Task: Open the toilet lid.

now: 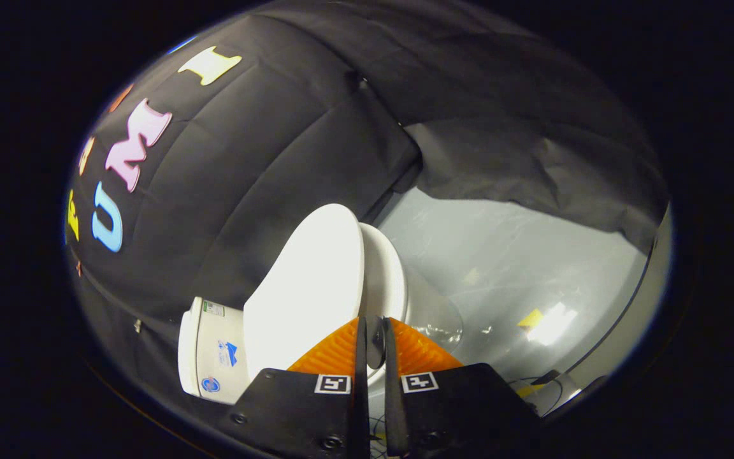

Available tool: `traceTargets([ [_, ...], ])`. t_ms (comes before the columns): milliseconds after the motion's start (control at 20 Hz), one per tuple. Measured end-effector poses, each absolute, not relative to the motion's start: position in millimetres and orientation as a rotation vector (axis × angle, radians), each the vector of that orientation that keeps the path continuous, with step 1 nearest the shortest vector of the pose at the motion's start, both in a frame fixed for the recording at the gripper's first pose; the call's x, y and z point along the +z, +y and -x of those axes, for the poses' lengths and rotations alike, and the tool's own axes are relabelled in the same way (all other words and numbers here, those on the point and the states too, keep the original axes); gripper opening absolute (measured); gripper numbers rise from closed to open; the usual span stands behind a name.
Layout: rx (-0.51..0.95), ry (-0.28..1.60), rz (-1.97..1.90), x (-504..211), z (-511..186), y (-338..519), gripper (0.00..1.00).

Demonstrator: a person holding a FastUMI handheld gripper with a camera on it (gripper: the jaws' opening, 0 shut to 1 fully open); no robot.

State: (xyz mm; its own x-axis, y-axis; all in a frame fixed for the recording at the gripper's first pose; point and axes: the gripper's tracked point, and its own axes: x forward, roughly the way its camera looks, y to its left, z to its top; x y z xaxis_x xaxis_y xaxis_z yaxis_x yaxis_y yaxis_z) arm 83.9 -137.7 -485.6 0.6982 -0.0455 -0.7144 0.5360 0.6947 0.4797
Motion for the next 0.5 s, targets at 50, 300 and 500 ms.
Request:
traceTargets([
  [50, -0.356, 0.727, -0.688, -475.0, -85.7, -134.2, 0.14],
  [300, -0.316, 0.649, -0.455, -405.0, -97.7, -110.6, 0.15],
  [500, -0.281, 0.578, -0.338, -353.6, -103.6, -79.9, 0.15],
])
